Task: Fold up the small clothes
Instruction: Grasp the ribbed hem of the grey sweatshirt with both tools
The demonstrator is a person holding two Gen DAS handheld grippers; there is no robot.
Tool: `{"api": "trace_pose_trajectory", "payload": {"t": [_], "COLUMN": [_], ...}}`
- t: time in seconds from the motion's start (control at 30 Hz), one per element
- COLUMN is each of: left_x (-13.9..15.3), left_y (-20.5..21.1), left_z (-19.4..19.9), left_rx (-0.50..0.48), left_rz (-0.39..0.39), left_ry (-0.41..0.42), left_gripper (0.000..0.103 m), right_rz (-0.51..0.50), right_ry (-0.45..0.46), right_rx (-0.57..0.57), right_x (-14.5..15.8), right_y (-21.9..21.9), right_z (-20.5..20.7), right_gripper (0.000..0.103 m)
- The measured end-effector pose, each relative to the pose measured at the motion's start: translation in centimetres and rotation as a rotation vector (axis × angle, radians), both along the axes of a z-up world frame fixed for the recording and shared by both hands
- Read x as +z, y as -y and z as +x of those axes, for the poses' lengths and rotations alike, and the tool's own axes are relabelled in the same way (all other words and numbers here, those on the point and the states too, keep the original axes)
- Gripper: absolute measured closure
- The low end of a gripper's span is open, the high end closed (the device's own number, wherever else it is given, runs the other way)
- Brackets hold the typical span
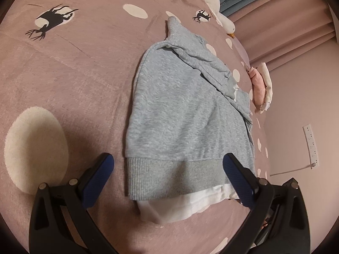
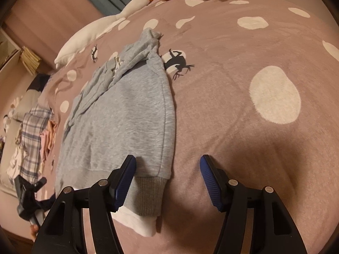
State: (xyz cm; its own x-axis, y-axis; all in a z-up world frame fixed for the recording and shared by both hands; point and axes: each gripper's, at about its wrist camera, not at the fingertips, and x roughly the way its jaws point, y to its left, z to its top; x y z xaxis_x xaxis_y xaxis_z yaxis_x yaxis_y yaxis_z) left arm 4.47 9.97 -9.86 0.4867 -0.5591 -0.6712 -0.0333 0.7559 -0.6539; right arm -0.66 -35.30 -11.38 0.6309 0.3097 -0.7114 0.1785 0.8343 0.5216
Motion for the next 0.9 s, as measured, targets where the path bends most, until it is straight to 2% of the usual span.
{"api": "trace_pose_trajectory", "payload": {"t": [0.47,0.6,0.9], "left_x": [-0.1,-0.2,-0.2], "left_y": [1.3,1.2,0.9], "left_z": [1.1,1.6,1.2], "left_rx": [-0.049,-0.08,-0.1], "left_rz": [-0.053,-0.12,-0.167], "left_ry": [-0.023,-0.047,-0.058], "left_gripper": [0.0,0.0,0.0], "right_rz": [0.017,0.053,0.174], "right_ry": [-0.003,0.0,0.001], "right_rx": [0.018,0.037,0.064], "right_x": [0.0,0.1,-0.6], "right_y": [-0.6,-0.9,-0.6], "right_z": [1.3,1.7,1.8], "right_gripper": [0.04,0.04,0.04]}}
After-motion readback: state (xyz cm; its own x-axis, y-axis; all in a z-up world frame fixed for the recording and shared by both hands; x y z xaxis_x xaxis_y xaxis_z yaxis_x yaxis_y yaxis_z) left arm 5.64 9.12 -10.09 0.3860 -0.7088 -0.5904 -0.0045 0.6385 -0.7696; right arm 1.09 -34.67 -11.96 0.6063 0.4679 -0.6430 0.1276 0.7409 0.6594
